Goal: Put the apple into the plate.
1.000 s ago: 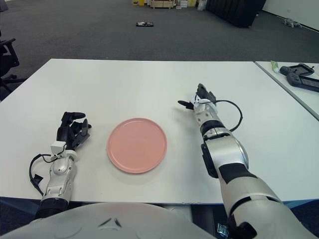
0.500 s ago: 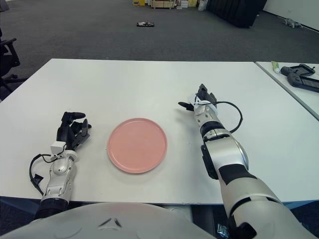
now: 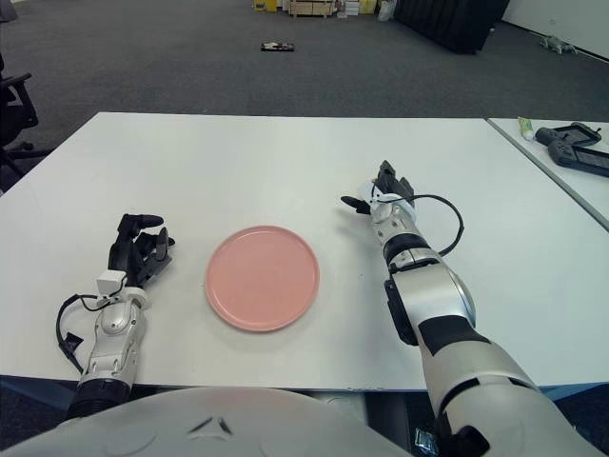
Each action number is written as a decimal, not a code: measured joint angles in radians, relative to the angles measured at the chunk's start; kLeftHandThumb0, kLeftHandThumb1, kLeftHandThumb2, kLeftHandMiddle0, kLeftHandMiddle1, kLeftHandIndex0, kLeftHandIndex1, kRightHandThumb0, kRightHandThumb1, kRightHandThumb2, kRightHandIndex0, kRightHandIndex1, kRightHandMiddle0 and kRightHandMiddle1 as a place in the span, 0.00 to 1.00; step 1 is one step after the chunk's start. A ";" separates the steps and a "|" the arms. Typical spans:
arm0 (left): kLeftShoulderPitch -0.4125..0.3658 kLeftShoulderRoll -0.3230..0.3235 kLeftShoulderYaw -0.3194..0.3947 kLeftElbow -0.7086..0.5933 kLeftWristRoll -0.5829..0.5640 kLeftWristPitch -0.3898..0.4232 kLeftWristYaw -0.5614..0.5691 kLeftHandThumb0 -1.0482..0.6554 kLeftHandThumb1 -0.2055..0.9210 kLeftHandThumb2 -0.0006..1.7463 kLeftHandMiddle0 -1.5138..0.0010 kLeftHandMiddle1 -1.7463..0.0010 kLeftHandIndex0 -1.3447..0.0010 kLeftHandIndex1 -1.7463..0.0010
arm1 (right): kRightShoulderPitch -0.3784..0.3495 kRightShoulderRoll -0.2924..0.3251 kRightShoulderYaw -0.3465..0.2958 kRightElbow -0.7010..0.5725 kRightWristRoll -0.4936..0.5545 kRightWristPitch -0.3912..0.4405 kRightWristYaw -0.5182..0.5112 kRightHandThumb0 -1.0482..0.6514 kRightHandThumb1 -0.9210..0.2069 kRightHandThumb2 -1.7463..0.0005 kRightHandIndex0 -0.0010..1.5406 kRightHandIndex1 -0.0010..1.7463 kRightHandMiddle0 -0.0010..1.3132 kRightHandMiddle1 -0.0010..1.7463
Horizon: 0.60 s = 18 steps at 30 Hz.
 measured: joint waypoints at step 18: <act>0.002 -0.002 0.002 -0.004 0.001 0.004 0.000 0.40 0.85 0.44 0.65 0.09 0.78 0.00 | 0.010 -0.021 0.001 0.009 -0.034 0.027 -0.031 0.58 0.43 0.39 0.36 0.80 0.35 1.00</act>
